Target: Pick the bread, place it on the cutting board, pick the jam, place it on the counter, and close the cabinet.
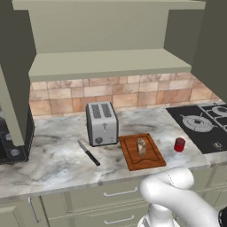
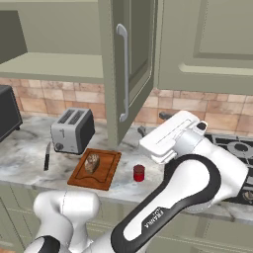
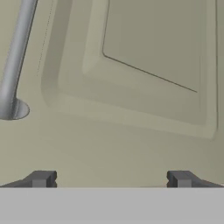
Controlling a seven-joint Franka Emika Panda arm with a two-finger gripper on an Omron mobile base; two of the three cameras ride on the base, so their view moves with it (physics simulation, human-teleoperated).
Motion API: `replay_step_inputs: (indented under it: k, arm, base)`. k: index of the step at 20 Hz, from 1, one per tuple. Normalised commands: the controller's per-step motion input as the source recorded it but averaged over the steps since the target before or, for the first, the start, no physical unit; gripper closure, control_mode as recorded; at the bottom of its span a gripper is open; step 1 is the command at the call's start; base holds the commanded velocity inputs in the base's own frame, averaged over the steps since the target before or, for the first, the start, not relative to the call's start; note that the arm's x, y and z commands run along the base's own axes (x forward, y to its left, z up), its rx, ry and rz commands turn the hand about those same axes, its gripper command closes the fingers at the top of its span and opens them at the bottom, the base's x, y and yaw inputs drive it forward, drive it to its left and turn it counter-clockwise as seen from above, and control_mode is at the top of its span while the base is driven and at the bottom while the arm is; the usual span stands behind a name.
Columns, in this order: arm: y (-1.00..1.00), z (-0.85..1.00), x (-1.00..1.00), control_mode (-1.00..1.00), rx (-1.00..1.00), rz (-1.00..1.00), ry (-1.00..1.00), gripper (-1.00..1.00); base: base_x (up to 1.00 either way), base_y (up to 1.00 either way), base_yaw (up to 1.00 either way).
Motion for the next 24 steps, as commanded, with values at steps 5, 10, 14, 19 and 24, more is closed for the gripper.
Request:
replay_step_inputs:
  k: [5, 10, 14, 19, 24]
  arm:
    - [0.0, 0.0, 0.02, -1.0, 0.0, 0.07, 0.0, -1.0]
    - [0.0, 0.0, 0.02, -1.0, 0.0, 0.03, 0.0, -1.0]
    - [0.04, 0.0, 0.0, -1.0, 0.0, 0.0, 0.0, -1.0]
    - [0.15, 0.0, 0.0, -1.0, 0.0, 0.0, 0.0, -1.0]
    - [0.19, 0.0, 0.0, -1.0, 0.0, 0.0, 0.0, -1.0]
  base:
    - [0.0, 0.0, 0.0]
    - [0.0, 0.0, 0.0]
    - [0.0, 0.0, 0.0]
    - [0.0, 0.0, 0.0]
    - [0.0, 0.0, 0.0]
